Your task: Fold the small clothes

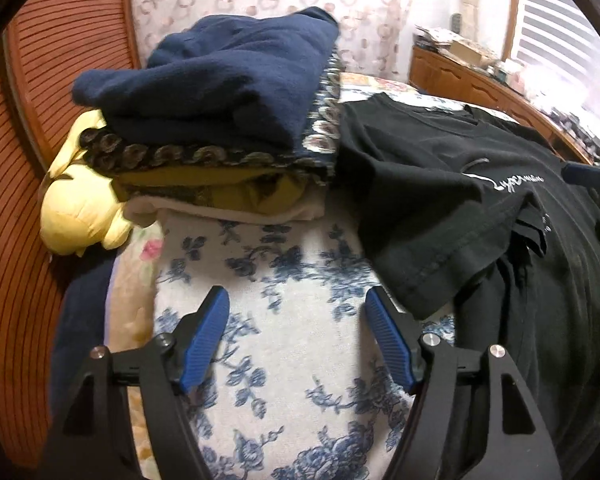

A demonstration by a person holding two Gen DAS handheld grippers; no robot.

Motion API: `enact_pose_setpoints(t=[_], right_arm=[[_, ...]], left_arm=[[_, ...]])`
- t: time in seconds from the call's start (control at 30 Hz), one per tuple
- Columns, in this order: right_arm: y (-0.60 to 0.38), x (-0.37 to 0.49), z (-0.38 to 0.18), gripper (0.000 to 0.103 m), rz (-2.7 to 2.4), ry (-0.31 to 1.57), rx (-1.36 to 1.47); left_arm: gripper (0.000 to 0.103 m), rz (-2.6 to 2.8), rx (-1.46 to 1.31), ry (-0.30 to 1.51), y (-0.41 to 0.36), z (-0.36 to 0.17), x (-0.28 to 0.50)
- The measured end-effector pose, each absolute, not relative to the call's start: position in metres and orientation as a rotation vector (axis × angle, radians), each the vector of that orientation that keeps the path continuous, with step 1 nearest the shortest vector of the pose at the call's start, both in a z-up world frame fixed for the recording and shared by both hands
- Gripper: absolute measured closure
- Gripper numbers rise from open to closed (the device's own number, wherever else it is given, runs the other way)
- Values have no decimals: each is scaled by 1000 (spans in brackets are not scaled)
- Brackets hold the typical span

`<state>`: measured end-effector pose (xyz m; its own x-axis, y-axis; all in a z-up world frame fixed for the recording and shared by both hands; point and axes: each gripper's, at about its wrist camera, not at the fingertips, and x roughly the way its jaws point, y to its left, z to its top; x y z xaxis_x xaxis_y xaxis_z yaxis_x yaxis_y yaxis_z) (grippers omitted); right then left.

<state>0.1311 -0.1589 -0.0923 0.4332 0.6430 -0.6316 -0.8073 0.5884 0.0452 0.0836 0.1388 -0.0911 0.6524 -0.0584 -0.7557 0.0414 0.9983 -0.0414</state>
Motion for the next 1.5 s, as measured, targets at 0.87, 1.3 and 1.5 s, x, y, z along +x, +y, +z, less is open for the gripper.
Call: enact_pose_setpoints(t=[0.87,1.3,1.5], right_arm=[[-27,152,-155,93,1015,772,-585],[-121,208,-71,97,845,580,-231],[-157,250,-99,91,632,722,-270]], left_arm=[[32,58,-94,638,156,-31,14],[32,-7,-87,644,125,-32,19],[32,-64,-68,673,98,-39,30]])
